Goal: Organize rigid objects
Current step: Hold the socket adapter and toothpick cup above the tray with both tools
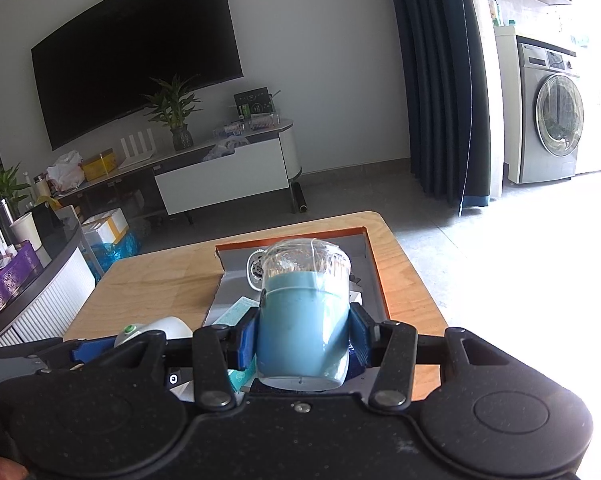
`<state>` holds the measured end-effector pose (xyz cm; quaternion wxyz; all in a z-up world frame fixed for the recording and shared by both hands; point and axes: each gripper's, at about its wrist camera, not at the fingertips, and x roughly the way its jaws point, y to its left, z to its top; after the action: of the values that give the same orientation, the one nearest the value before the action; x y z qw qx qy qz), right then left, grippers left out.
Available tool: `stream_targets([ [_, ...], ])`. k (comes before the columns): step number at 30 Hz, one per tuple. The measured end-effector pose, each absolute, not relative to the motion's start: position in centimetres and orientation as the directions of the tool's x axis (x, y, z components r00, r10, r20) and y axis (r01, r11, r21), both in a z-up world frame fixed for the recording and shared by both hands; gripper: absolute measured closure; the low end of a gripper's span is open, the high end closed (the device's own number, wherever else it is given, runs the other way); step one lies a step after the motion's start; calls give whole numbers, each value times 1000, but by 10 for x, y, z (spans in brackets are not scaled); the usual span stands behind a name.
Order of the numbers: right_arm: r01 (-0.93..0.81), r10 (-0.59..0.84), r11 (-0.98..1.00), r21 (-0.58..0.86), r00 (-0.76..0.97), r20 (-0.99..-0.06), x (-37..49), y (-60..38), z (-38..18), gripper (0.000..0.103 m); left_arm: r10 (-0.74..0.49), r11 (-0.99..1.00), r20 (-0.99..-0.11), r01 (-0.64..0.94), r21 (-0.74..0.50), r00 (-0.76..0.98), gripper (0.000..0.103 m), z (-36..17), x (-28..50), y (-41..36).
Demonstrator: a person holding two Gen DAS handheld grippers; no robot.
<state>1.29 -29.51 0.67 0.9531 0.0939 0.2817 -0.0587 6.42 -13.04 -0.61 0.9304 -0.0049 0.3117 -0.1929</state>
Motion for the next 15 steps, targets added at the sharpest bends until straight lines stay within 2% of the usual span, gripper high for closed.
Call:
stream_targets([
  [15, 154, -52, 978, 142, 836, -547, 28, -298, 11, 46, -360, 926, -578, 357, -125, 732, 18, 4, 80, -133],
])
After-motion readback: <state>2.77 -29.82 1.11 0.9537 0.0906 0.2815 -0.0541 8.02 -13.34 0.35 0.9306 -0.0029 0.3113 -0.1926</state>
